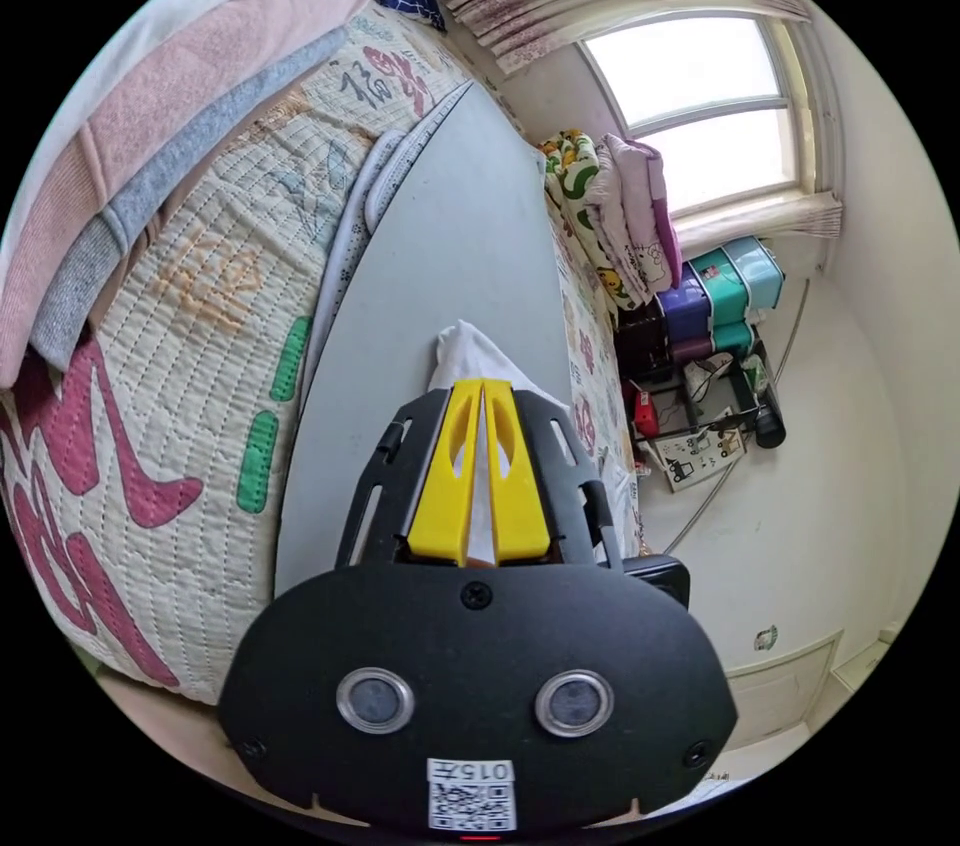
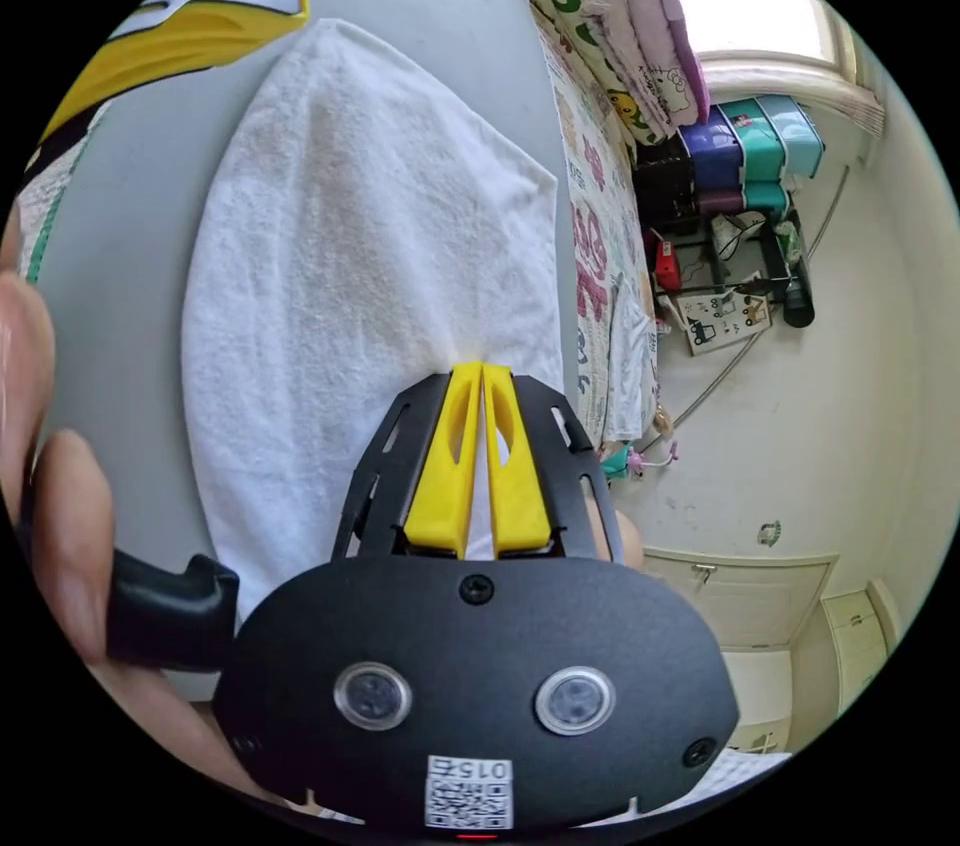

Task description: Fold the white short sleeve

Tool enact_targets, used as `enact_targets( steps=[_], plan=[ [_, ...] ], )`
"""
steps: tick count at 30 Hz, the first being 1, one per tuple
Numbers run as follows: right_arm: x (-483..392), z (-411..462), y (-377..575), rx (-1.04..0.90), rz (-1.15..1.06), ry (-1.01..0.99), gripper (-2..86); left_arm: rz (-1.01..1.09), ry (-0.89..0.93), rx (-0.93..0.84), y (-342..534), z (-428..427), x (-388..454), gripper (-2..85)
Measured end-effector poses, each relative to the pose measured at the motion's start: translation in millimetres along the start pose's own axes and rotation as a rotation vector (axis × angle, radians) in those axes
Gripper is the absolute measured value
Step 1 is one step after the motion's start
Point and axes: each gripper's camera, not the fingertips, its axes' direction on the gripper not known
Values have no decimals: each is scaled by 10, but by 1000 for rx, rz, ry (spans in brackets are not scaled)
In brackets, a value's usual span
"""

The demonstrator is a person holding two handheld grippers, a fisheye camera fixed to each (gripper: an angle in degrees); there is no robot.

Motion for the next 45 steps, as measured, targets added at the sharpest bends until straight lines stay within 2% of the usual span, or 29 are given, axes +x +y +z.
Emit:
enact_targets(
  steps=[20,37,41,45],
  plan=[
    [423,1314,715,58,40,80,-5,-31,5,-34,97,270,-120,-9],
    [958,1696,1331,99,110,112,-5,-7,-4,-50,199,422,-110,-9],
    [1149,1730,1538,150,235,88,-5,12,-6,-47,229,448,-78,-9],
    [1218,1781,1624,164,211,133,-5,19,-9,-64,257,545,-78,-8]
  ],
)
